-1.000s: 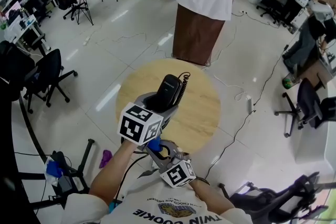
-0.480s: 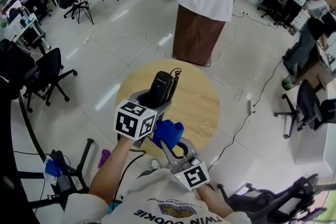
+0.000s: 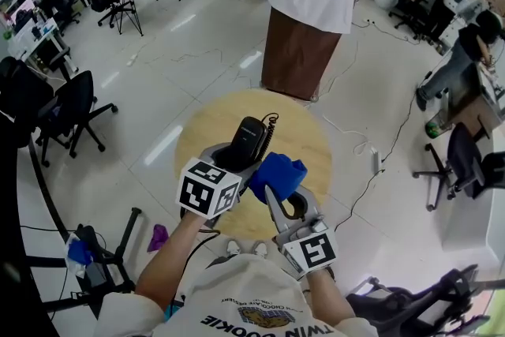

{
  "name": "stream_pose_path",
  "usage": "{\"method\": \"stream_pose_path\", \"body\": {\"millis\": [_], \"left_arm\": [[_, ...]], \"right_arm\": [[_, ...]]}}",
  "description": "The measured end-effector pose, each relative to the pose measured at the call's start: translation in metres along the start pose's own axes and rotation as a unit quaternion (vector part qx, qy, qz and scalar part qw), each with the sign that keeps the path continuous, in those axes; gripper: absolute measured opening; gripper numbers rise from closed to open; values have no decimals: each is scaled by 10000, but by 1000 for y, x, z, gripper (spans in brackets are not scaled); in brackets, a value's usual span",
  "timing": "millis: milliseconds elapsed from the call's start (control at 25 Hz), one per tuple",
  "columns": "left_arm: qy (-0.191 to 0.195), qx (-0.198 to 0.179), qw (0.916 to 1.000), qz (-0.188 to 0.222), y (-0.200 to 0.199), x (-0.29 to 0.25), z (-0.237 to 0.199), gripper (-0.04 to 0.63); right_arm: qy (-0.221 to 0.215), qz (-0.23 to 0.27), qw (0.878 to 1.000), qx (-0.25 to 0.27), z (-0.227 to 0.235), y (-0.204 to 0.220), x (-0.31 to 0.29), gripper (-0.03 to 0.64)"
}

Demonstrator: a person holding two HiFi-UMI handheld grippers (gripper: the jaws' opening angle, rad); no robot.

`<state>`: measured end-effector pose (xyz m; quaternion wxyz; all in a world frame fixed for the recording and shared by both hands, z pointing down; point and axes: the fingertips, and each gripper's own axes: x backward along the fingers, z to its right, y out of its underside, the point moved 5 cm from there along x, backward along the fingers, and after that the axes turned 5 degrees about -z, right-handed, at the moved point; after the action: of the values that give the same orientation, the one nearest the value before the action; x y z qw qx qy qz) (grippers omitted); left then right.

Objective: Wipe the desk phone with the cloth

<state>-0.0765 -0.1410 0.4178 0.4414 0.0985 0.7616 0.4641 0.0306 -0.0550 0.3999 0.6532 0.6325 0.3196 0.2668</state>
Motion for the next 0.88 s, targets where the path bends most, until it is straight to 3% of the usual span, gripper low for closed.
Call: {"method": "stream_pose_path", "body": {"millis": [880], "left_arm": [[228, -137, 9996, -134, 18, -1, 24, 267]], "right_arm": [[503, 313, 9969, 522, 53, -47, -16, 60]]}}
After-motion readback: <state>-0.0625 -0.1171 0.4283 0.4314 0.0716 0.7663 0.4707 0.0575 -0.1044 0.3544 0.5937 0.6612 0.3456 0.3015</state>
